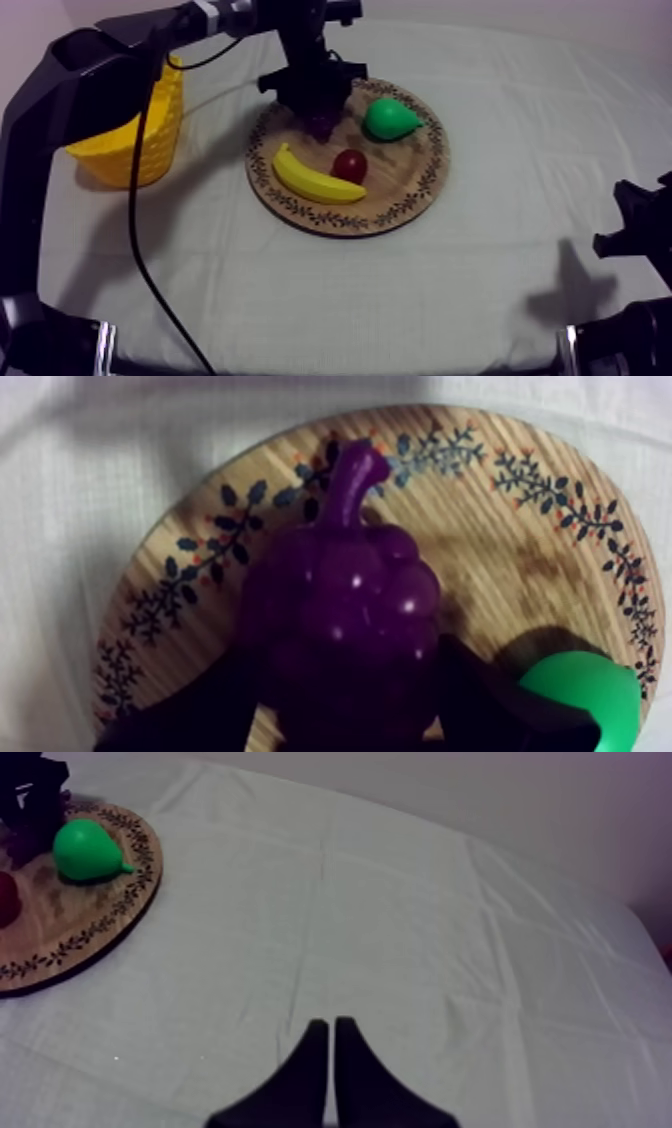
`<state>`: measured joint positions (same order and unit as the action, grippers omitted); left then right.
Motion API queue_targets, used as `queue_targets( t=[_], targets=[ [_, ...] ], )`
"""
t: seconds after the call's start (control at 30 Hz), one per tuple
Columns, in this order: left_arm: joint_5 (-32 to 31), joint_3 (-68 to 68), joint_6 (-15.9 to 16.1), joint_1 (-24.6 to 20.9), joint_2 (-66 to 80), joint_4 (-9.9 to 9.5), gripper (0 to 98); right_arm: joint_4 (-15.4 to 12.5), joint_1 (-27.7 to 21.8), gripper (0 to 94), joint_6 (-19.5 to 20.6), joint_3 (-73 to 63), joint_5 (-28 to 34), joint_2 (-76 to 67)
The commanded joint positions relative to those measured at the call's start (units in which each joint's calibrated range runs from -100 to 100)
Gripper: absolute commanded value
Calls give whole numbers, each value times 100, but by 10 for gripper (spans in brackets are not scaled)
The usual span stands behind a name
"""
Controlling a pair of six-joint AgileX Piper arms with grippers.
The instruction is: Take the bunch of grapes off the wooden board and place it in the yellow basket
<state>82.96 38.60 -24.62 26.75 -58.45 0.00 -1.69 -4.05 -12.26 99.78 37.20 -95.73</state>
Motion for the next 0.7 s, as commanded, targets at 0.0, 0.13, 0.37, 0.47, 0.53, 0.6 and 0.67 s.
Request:
queue_targets(
  t=[0.0, 0.13, 0.37, 0.47, 0.53, 0.6, 0.67],
  targets=[
    [-4, -11, -4, 3, 16, -30, 529, 1, -1, 5, -2, -1, -2, -2],
    [-32, -93, -7, 22, 134, -56, 526, 1, -1, 5, -2, -1, -2, -2],
    [-291, -723, 48, 57, 905, -132, 530, 1, -1, 5, -2, -1, -2, -2],
    [-535, -1265, 102, 60, 1442, -142, 530, 1, -1, 5, -2, -1, -2, -2],
    [-689, -1690, 142, 55, 1843, -140, 531, 1, -1, 5, -2, -1, -2, -2],
    [-793, -2118, 174, 61, 2261, -151, 531, 1, -1, 5, -2, -1, -2, -2],
    [-910, -2559, 232, 71, 2702, -161, 531, 1, -1, 5, -2, -1, -2, -2]
  ],
)
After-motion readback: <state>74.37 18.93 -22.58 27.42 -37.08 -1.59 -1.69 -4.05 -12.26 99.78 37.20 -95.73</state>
